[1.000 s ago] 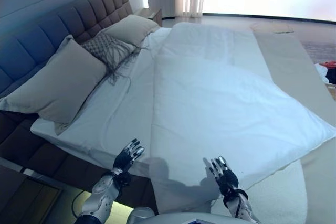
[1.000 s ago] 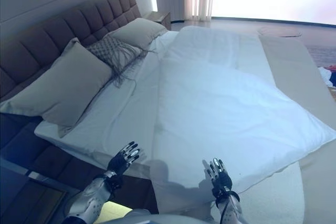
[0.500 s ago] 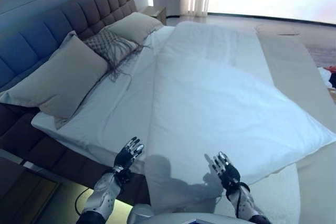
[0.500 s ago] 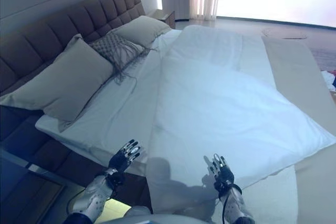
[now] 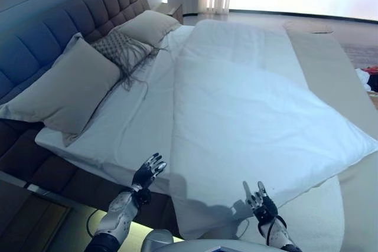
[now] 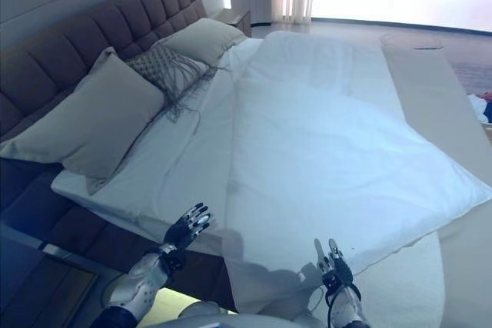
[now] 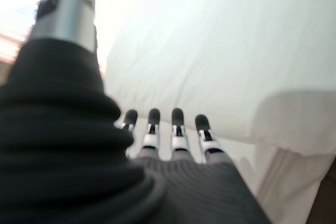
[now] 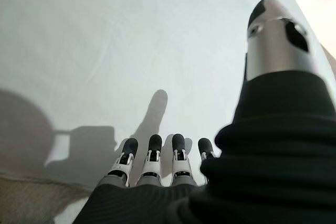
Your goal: Make the bed neatly
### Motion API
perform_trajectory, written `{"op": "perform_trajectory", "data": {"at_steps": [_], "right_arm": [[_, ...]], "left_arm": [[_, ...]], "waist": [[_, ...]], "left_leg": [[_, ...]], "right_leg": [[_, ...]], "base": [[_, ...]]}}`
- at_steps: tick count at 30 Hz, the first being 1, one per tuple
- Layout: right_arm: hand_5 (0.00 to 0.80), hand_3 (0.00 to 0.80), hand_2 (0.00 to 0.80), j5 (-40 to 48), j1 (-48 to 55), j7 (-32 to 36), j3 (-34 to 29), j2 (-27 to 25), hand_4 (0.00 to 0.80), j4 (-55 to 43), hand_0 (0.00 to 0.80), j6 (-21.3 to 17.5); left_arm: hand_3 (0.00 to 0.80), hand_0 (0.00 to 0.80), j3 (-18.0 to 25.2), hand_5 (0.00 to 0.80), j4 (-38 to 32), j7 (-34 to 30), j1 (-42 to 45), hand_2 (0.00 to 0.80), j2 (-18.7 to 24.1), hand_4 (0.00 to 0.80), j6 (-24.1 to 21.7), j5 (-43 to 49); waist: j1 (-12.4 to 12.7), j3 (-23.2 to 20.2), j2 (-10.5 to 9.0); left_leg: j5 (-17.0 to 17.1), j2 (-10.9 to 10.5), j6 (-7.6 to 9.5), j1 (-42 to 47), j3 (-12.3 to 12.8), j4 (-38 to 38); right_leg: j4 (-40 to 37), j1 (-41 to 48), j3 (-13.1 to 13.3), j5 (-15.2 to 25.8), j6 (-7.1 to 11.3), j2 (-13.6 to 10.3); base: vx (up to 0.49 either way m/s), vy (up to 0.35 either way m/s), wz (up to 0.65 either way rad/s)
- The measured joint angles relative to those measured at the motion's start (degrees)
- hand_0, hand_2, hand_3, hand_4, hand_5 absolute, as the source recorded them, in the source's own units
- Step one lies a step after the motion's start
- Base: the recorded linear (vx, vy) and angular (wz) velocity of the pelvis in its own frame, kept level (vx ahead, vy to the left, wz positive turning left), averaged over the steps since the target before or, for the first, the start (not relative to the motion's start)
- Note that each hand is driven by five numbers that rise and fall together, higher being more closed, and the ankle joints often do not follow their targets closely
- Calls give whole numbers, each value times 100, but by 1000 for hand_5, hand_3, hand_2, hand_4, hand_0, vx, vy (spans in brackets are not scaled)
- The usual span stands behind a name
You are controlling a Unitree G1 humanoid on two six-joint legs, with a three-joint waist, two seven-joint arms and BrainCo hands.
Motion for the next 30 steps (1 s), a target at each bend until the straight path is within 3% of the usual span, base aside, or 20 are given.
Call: {"op": "perform_trajectory", "data": {"at_steps": [5, 9, 11, 13, 16, 20, 22, 30], "right_arm": [[0, 0, 0, -16, 8, -165, -11, 28, 0, 10, 0, -11], [0, 0, 0, -1, -10, -175, -18, 18, 0, 32, 0, -119], [0, 0, 0, 108, -149, -176, -3, -35, 0, 11, 0, -274], [0, 0, 0, 345, -628, -255, 117, -247, 0, -41, 0, -644], [0, 0, 0, 515, -1684, -497, 140, -390, 0, -6, 0, -1000], [0, 0, 0, 483, -1899, -722, 156, -288, 0, -429, 0, -1188], [0, 0, 0, 481, -1858, -827, 155, -302, 0, -535, 0, -1235], [0, 0, 0, 514, -1727, -744, 19, -282, 0, -662, 0, -1276]], "left_arm": [[0, 0, -2, 0, 24, 210, -4, 0, -14, 0, -63, 0], [0, 0, -11, 0, 24, 229, -15, 0, -7, 0, -126, 0], [0, 0, -129, 0, 27, 249, -177, 0, 24, 0, -183, -4], [0, 0, -474, 0, 71, 322, -719, 0, 101, 0, -361, -69], [0, 0, -729, 0, 281, 436, -1364, 0, 142, 0, -597, -366], [0, 0, -737, 0, 253, 482, -1647, 0, 103, 0, -858, -404], [0, 0, -766, 0, 254, 577, -1719, 0, 104, 0, -939, -405], [0, 0, -693, 0, 266, 784, -1849, 0, 101, 0, -1182, -403]], "waist": [[-1, 0, -23], [24, 76, -70], [17, 164, -66], [31, 194, -71], [2, 506, 48], [-132, 913, 71], [-160, 1009, 12], [-302, 1492, 34]], "left_leg": [[-42, 20, 19, 83, -24, 37], [-24, 176, -7, 2, -152, 176], [-4, 319, -11, -360, -178, 358], [232, 423, -78, -1341, -186, 516], [414, 323, 50, -2092, -188, 636], [212, 288, -106, -2384, -225, 1179], [118, 301, -193, -2707, -259, 1482], [-257, 290, -116, -3342, -303, 2292]], "right_leg": [[11, 87, -8, 24, 5, 37], [-69, 260, -243, -7, -46, 187], [-51, 36, -347, 39, -149, 313], [188, -930, -401, 65, -310, 338], [851, -2050, -279, 149, -496, 120], [1447, -2431, -254, -59, -576, -145], [1625, -2720, -197, -93, -605, -168], [1935, -3226, 67, -70, -560, -185]], "base": [[127, -67, -4], [-89, -134, 21], [-671, 27, 25], [-627, 198, 14], [-238, 272, -28], [-136, 140, -13], [-184, 72, -2], [-45, 65, -7]]}}
